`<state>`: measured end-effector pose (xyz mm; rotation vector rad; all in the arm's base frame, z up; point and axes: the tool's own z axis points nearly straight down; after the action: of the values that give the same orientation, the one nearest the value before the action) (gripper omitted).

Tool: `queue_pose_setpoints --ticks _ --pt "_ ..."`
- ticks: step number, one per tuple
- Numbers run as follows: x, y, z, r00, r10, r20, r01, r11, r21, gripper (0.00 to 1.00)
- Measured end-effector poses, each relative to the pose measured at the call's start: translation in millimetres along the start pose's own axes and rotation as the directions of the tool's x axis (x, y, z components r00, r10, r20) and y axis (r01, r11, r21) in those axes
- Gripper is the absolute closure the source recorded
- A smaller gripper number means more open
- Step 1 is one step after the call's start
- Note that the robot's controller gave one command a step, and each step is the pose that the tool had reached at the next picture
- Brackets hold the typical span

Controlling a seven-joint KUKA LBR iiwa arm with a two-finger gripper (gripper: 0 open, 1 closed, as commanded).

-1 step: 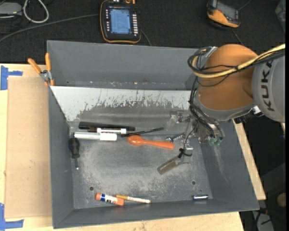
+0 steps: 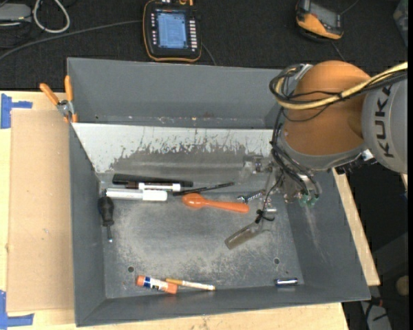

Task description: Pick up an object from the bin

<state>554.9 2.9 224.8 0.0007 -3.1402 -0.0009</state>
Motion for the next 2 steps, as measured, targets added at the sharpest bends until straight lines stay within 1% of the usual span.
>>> queue_pose_setpoints --ticks 1,2 --pt "13.9 -45 118 0.981 -0.196 -0.001 0.196 0.981 -0.001 0.0" --pt "19.5 -36 63 0.925 -0.379 0.011 0.379 0.925 0.003 0.0"
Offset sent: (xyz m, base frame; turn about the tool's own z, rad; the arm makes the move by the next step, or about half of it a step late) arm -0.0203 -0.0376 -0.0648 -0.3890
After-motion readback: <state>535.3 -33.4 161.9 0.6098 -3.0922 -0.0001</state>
